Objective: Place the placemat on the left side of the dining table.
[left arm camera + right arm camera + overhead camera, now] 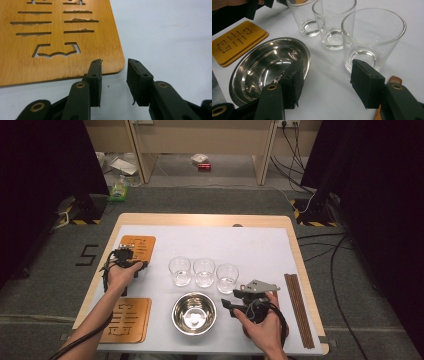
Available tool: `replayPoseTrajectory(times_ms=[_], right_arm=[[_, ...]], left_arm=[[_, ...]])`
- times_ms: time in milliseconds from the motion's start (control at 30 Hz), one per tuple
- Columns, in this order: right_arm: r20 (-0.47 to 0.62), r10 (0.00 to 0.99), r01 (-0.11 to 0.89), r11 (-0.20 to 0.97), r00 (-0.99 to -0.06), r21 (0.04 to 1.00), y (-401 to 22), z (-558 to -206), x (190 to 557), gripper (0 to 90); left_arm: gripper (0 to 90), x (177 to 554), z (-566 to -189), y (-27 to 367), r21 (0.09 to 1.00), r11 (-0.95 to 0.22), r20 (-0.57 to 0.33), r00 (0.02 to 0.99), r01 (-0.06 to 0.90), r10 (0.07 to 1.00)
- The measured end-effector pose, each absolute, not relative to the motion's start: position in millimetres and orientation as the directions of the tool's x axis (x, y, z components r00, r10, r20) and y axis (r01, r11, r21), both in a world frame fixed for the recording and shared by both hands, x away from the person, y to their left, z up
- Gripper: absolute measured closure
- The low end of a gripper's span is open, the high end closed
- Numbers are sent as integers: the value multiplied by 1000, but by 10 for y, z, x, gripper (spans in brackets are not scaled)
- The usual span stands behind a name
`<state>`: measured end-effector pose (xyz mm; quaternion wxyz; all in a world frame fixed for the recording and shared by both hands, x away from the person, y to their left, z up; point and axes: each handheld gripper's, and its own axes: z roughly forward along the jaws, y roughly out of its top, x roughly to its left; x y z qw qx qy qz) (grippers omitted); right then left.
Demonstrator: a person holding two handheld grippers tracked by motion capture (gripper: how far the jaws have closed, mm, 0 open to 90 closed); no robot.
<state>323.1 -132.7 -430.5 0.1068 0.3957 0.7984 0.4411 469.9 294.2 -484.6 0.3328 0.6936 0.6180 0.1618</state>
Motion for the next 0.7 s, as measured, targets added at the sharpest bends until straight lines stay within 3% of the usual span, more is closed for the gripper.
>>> replayPoseTrajectory(times_ms=[700], right_arm=[[176, 727, 535, 297, -664, 791, -1322, -4304, 3225, 442]], left_arm=[[485, 4529, -4655, 3089, 723, 22, -194, 172, 691, 966]])
